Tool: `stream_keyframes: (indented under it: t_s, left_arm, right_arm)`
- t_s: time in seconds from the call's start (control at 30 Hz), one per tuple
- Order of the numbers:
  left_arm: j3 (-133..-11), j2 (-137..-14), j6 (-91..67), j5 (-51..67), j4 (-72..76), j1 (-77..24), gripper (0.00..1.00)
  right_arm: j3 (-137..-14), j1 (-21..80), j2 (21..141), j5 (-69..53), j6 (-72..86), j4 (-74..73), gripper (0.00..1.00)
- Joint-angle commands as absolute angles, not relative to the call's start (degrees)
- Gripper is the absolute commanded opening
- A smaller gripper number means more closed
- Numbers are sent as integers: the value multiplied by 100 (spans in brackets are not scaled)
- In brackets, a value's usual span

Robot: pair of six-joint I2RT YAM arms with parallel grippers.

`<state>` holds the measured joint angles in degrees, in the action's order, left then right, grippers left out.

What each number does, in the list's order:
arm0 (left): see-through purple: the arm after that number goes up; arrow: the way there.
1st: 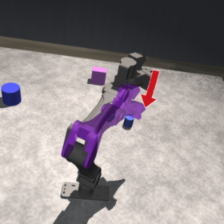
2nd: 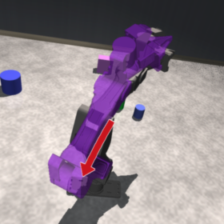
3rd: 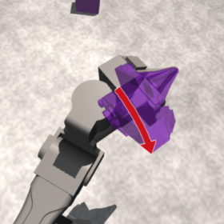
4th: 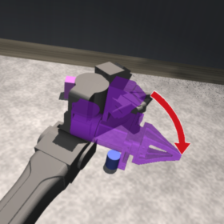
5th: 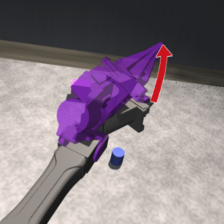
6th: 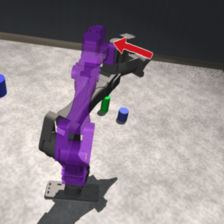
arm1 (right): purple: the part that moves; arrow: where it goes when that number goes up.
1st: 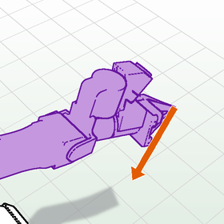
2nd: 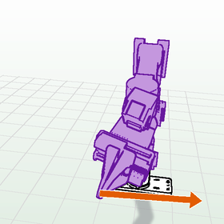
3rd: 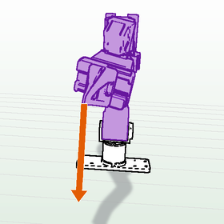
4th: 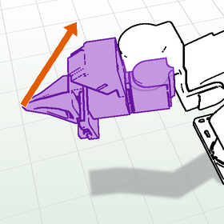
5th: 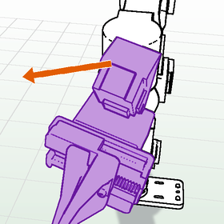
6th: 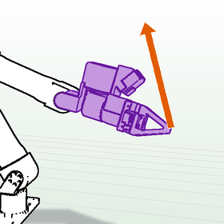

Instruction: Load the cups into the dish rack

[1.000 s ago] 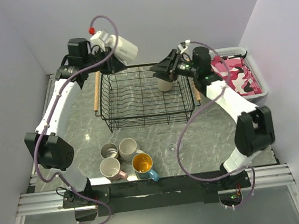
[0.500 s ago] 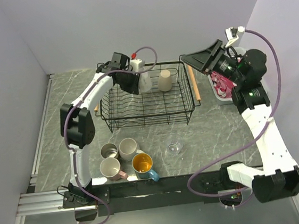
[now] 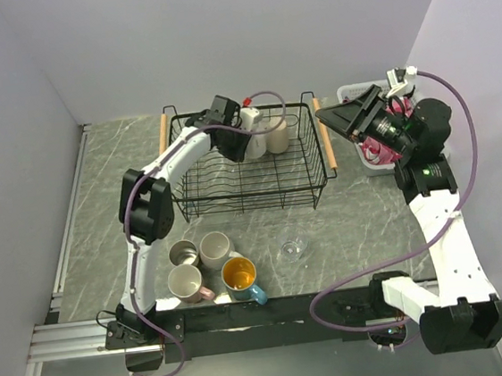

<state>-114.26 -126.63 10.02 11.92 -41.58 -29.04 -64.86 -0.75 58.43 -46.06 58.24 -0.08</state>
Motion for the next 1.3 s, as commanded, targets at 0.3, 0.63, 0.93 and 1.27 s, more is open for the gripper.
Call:
stream_keyframes:
  t_s: [0.3, 0.63, 0.93, 1.27]
  left_arm:
    - [-11716, -13210, 1696, 299, -2690, -2971, 1]
    - [-11654, -13333, 1767, 386, -2549, -3111, 1]
    - [-11689, -13403, 1784, 746, -2549, -3182, 1]
    - [-11856, -13491, 1784, 1318, -2707, -3296, 2]
  right_arm:
    - [-6118, -369, 5326, -4852, 5862, 140, 55]
    - [-5880, -387, 5361, -4869, 6029, 395, 53]
    - [-5845, -387, 5405, -4896, 6056, 413, 52]
    - [-5836, -387, 5405, -4887, 5985, 272, 51]
